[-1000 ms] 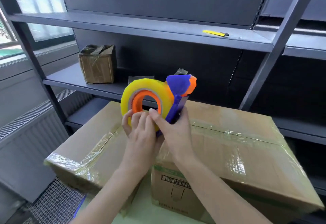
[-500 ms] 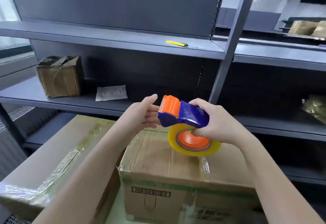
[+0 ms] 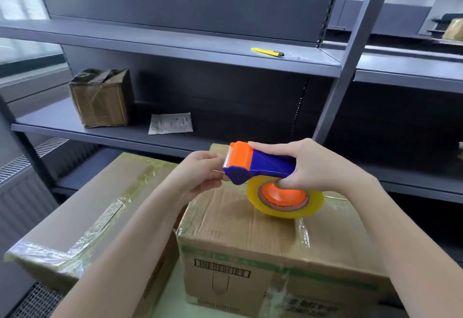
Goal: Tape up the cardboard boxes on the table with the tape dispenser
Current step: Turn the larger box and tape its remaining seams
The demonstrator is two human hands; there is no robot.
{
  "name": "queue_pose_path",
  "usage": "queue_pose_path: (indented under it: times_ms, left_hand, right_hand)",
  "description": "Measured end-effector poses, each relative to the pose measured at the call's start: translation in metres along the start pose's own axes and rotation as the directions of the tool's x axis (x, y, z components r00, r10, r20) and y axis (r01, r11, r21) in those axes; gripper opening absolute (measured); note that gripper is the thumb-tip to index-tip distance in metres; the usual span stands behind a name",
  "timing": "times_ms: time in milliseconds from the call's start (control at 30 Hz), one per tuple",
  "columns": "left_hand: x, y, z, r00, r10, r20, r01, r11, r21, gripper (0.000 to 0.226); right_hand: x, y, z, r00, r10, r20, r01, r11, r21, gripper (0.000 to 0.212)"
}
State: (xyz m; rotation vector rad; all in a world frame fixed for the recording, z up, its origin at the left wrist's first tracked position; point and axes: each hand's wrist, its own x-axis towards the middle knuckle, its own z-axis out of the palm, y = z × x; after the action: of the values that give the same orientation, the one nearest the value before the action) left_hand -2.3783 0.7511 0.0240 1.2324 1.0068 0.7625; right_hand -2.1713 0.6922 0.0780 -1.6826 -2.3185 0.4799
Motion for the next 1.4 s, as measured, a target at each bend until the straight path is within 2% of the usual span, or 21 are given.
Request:
queue_pose_path:
  times_ms: [100, 200, 367, 533, 633, 700, 933, 1200, 1333, 1400]
  left_hand:
    - [0.009, -0.007, -0.007, 0.995, 0.022, -0.094, -0.019, 0.999, 0.036, 0.027]
    - [0.015, -0.010, -0.021, 0.989, 0.043, -0.142, -0.030, 0.995, 0.097, 0.030]
    - [0.021, -0.007, -0.042, 0.990, 0.079, -0.121, -0.067, 0.993, 0.096, 0.027]
    - [0.030, -0.005, -0.093, 0.942, 0.091, -0.323, -0.067, 0.994, 0.087, 0.022]
    - [0.040, -0.025, -0.098, 0.972, 0.003, -0.236, 0.020, 0.995, 0.097, 0.019]
    - [0.048, -0.044, -0.091, 0.976, -0.021, -0.217, 0.055, 0.987, 0.153, 0.019]
    - [0.063, -0.081, -0.085, 0.960, 0.051, -0.277, -0.001, 0.984, 0.179, 0.022]
    - [0.063, -0.112, -0.057, 0.944, 0.013, -0.330, 0.018, 0.996, 0.090, 0.019]
    - [0.062, -0.114, -0.045, 0.916, 0.049, -0.399, 0.010, 0.989, 0.146, 0.018]
    - [0.062, -0.111, -0.045, 0.905, 0.029, -0.425, 0.049, 0.984, 0.171, 0.011]
  right_hand:
    - [0.019, -0.009, -0.001, 0.997, -0.020, 0.078, 0.032, 0.988, -0.152, 0.078]
    - [0.035, -0.016, -0.004, 0.994, -0.035, 0.108, 0.058, 0.974, -0.218, 0.073]
    - [0.051, -0.020, -0.017, 0.992, -0.046, 0.117, 0.068, 0.979, -0.194, 0.069]
    - [0.053, -0.005, -0.040, 0.989, -0.005, 0.149, 0.047, 0.959, -0.281, 0.058]
    - [0.056, 0.006, -0.047, 0.976, 0.085, 0.202, -0.001, 0.923, -0.386, 0.054]
    - [0.060, 0.011, -0.040, 0.966, 0.113, 0.234, -0.016, 0.925, -0.380, 0.054]
    - [0.074, 0.016, -0.022, 0.951, 0.146, 0.271, -0.028, 0.918, -0.396, 0.052]
    - [0.075, 0.017, -0.020, 0.940, 0.167, 0.298, -0.033, 0.913, -0.406, 0.055]
    - [0.077, 0.017, -0.019, 0.933, 0.159, 0.323, -0.004, 0.902, -0.432, 0.057]
    - [0.078, 0.016, -0.018, 0.927, 0.165, 0.336, 0.007, 0.890, -0.457, 0.060]
